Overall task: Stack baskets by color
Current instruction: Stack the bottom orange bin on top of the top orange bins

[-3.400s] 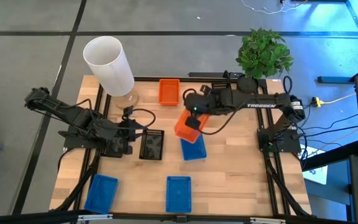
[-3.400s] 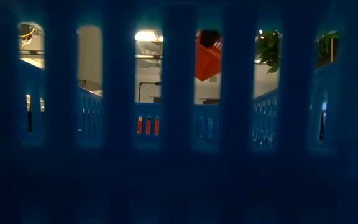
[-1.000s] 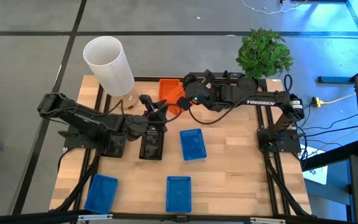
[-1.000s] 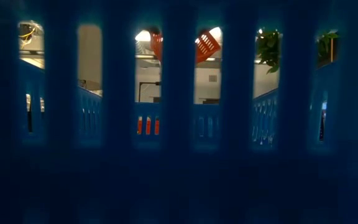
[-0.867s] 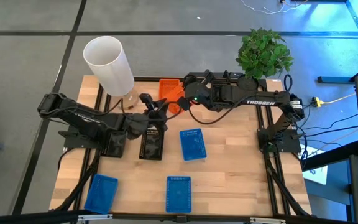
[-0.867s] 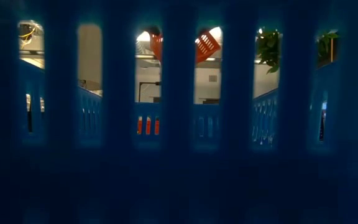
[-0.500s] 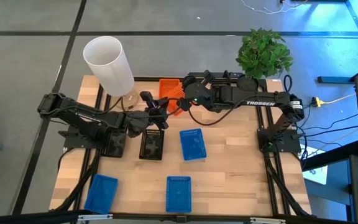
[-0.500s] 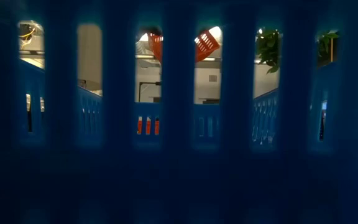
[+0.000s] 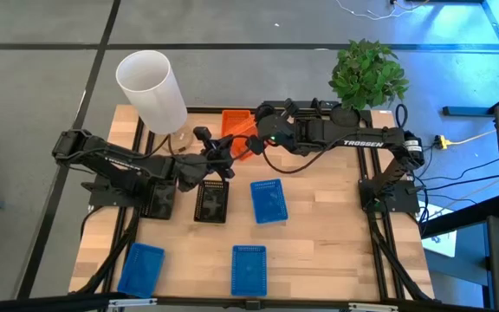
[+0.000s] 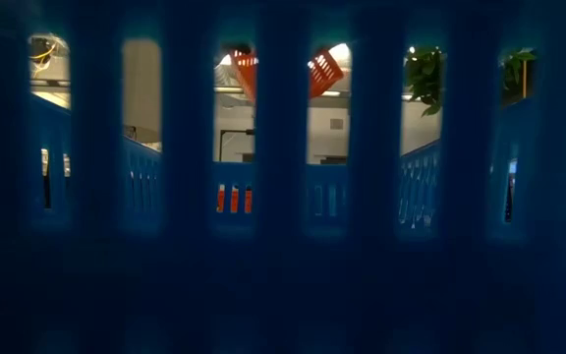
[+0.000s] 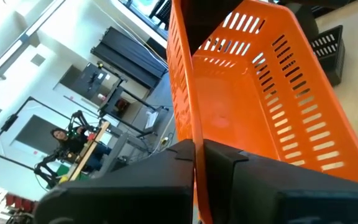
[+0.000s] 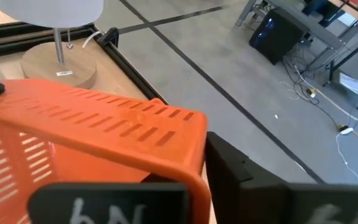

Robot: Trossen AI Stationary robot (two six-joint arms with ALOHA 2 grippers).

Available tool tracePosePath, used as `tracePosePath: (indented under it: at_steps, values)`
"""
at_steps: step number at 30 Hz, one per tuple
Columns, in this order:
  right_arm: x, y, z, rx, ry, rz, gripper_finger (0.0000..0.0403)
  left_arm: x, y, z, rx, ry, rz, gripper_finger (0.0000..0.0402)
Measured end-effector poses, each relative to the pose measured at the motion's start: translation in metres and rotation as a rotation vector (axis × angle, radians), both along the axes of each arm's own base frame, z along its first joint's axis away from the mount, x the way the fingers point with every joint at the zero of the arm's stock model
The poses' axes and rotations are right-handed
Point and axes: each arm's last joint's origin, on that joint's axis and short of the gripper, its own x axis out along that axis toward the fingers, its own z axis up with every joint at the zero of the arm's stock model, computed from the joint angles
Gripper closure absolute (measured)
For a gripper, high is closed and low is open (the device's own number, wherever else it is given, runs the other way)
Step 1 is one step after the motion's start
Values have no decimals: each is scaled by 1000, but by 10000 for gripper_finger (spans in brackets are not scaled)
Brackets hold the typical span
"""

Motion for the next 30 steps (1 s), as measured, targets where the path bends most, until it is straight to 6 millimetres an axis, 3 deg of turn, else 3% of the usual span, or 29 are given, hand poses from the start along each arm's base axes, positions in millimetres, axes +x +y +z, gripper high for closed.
tracePosePath:
  at_steps: [8,16,23,30]
  values:
    - [1,1,0,-1,31,58,321,-1,-6,0,4,1,-1,401]
    - [5,17,6,-95,58,145,262,-3,-10,0,12,1,37,401]
    - [-4,40,23,-214,75,182,254,-9,-10,6,-34,-75,43,401]
    - [-20,55,44,-223,1,218,254,-13,-9,10,-44,-108,62,401]
